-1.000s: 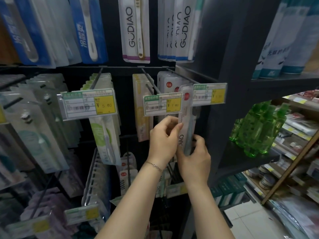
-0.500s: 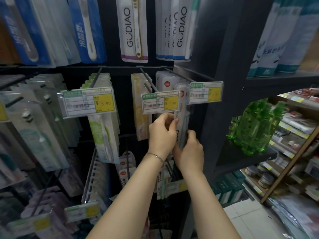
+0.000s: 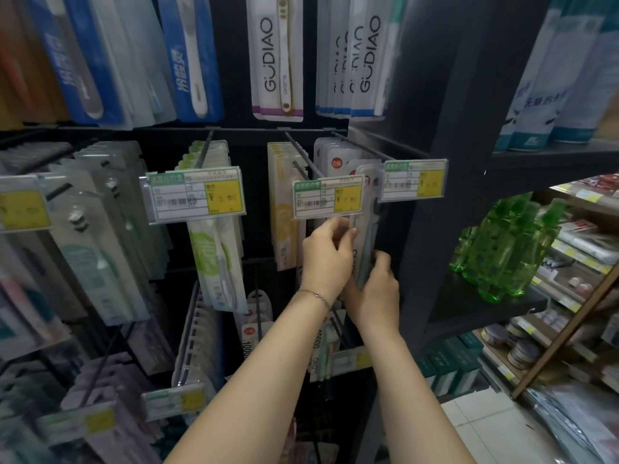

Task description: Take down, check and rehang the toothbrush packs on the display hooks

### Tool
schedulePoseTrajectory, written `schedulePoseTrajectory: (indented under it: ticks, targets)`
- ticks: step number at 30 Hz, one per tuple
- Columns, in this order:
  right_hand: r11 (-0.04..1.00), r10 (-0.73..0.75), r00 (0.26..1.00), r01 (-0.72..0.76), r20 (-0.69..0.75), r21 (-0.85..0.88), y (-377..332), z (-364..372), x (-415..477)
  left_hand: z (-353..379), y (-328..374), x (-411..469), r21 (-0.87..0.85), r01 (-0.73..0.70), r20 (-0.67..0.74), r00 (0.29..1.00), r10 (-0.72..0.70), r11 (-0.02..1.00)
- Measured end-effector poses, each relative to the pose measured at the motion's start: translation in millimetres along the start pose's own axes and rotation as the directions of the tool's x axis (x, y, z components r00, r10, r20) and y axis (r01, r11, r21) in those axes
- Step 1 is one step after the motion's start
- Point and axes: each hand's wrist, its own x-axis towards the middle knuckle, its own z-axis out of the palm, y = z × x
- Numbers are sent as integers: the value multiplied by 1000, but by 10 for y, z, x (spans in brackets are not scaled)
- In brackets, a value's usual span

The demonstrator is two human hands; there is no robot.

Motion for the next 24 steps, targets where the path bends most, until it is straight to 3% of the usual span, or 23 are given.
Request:
schedulePoseTrajectory:
  ticks: [4, 12, 16, 21, 24]
  targets:
    - [999, 5, 1000, -5, 9, -37, -52, -19, 49, 4, 18, 59, -37, 90, 2, 996, -90, 995]
    - [986, 115, 990, -105, 77, -126, -15, -60, -27, -19, -28, 23, -117, 139, 25, 990, -137, 983]
    - [977, 49, 998, -40, 40, -211, 4, -56, -216, -69, -68, -51, -199, 204, 25, 979, -203, 959]
    - [947, 18, 1000, -12, 16, -320, -1, -43, -391, -260, -173, -242, -89, 171, -33, 984, -175, 981]
    - [921, -23, 998, 44, 57, -387, 5, -19, -477, -420, -246, -369, 43, 135, 14, 991, -136, 990]
